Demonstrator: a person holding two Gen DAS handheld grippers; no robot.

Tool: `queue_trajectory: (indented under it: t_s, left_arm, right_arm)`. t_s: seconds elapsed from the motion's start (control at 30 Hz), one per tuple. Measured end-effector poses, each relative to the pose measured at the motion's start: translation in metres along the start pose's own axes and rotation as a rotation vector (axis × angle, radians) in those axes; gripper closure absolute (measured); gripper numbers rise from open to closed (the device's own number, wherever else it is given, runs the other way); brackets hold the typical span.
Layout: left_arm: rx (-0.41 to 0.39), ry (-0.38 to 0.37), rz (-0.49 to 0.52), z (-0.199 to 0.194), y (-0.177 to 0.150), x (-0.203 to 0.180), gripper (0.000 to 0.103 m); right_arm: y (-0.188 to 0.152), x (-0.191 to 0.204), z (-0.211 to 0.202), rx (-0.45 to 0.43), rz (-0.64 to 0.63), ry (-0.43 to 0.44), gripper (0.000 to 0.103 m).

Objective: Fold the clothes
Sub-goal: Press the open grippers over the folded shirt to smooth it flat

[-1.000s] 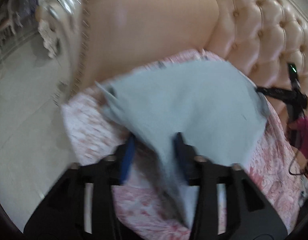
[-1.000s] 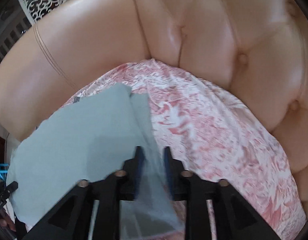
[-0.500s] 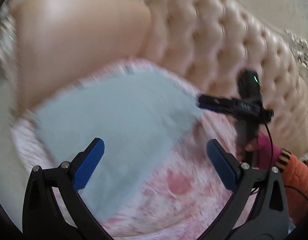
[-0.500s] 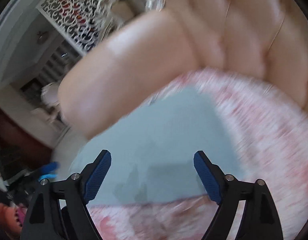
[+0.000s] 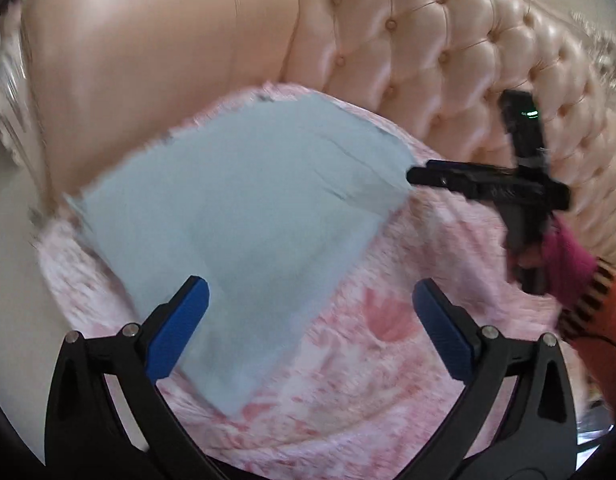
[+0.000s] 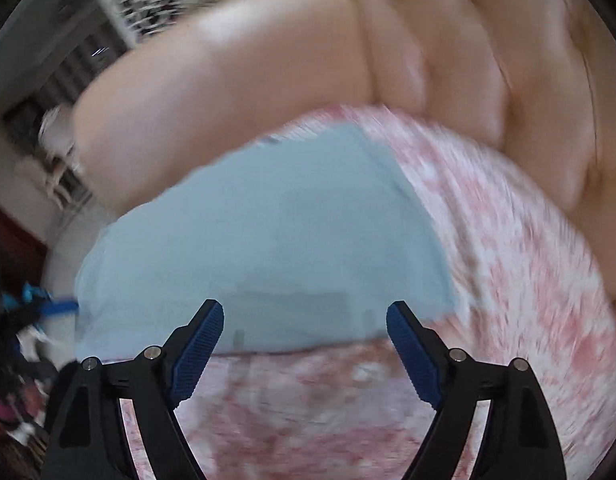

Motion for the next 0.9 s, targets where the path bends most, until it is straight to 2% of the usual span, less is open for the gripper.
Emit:
queue_trajectory:
  t_s: [0.1,0.2,0.33,0.43,0.53,0.6,0.67,0.77,0.9]
  left_arm:
    - [0.082,0.095,0.012,0.026,-0.007,0.010,0.001]
    - [0.126,0.162,0.039,0.044,-0.016,0.012,0.001]
    - [0.115,0.184,0.095,0.034,-0.018,0.004,0.001]
    - [0.087,0.206,0.095,0.029,-0.012,0.002,0.001]
    - [0.113,0.226,0.087,0.038,-0.011,0.006,0.001]
    - [0.124,0.236,0.091,0.042,-0.013,0.007,0.001]
    - [0.133,0.246,0.102,0.044,-0.014,0.006,0.001]
    - [0.135,0.239,0.113,0.045,-0.012,0.003,0.001]
    - [0.110,0.204,0.092,0.033,-0.011,0.006,0.001]
  right_arm:
    - [-0.006,0.040,0.018,0.030,-0.132,-0.052,0.017]
    - [-0.027,0.057,0.044,0.129,-0.241,-0.103,0.017]
    - [-0.034,0.036,0.036,0.143,-0.144,-0.042,0.013]
    - [-0.028,0.036,0.020,0.090,-0.131,-0.035,0.013]
    - [-0.018,0.041,0.022,0.046,-0.135,-0.053,0.013]
    - [-0.020,0.044,0.035,0.076,-0.145,-0.066,0.013]
    - [-0.030,0.042,0.040,0.086,-0.155,-0.071,0.006]
    - [-0.040,0.030,0.035,0.120,-0.128,-0.048,0.000]
    - [-0.035,0.021,0.017,0.085,-0.102,-0.004,0.000]
Point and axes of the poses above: each gripper's, at about its wrist camera, not at the fingertips, and z roughly the way its jaws point, x to its left, y to its top, the point moved 4 cm from there along z, roughly the way its jaws point, and after that the axes turned 3 degrees about -x, right-handed, at the moved point
